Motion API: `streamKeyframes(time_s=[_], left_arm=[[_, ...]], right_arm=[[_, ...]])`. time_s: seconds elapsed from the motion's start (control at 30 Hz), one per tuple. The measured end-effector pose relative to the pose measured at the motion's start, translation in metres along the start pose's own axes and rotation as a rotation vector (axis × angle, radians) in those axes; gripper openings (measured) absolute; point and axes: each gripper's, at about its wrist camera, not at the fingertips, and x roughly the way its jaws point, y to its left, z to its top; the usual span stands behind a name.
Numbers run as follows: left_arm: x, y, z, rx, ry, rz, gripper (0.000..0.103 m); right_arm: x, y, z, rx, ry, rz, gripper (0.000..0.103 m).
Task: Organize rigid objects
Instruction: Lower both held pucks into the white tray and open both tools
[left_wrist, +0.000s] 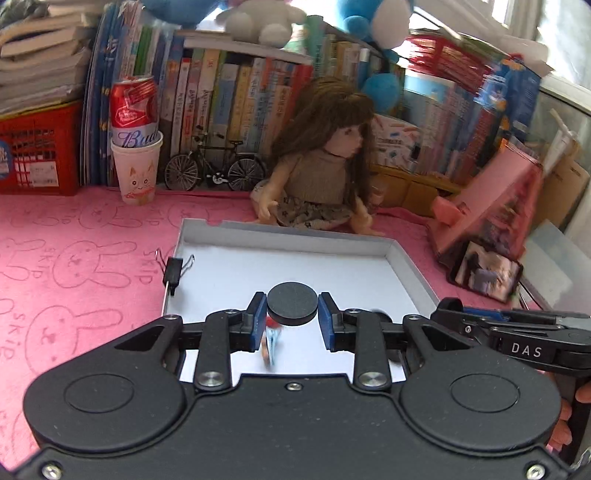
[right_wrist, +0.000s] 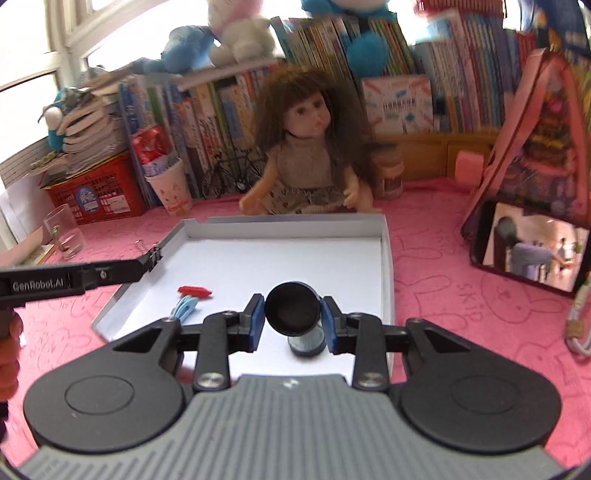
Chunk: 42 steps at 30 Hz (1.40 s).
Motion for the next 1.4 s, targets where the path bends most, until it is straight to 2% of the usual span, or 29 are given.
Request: streamKeyframes(time_s=[0.13, 0.27, 0.43, 0.7, 1.23, 1.33, 1.37, 1.4], left_arm=[[0.030, -0.001, 0.014, -0.009, 0.018, 0.008, 0.028], [0.058, -0.011, 0.019, 0.034, 0.062, 0.062, 0.028], [0.079, -0.015, 0.017, 0.053, 0.088, 0.103, 0.028], [0.091, -0.015, 0.006, 0.088, 0.102, 0.136, 0.028], [0.102, -0.008, -0.005, 0.072, 0.135, 0.152, 0.029], [0.099, -0.008, -0.005, 0.075, 0.129, 0.145, 0.030], [0.097, -0.009, -0.005, 0.078, 0.124, 0.142, 0.035], [0.096, -0.009, -0.005, 0.079, 0.118, 0.140, 0.045]], right_arm=[[0.025, -0.006, 0.020, 0.009, 0.050, 0.016, 0.038], [0.052, -0.011, 0.031, 0.041, 0.123, 0.015, 0.038], [0.072, -0.009, 0.036, 0.022, 0.125, -0.020, 0.038], [0.093, -0.007, 0.036, 0.022, 0.133, -0.024, 0.039], [0.109, -0.008, 0.018, 0.024, 0.167, -0.039, 0.039], [0.106, -0.006, 0.016, 0.015, 0.156, -0.046, 0.046], [0.104, -0.005, 0.016, 0.011, 0.149, -0.047, 0.056], [0.102, -0.005, 0.016, 0.009, 0.143, -0.044, 0.057]])
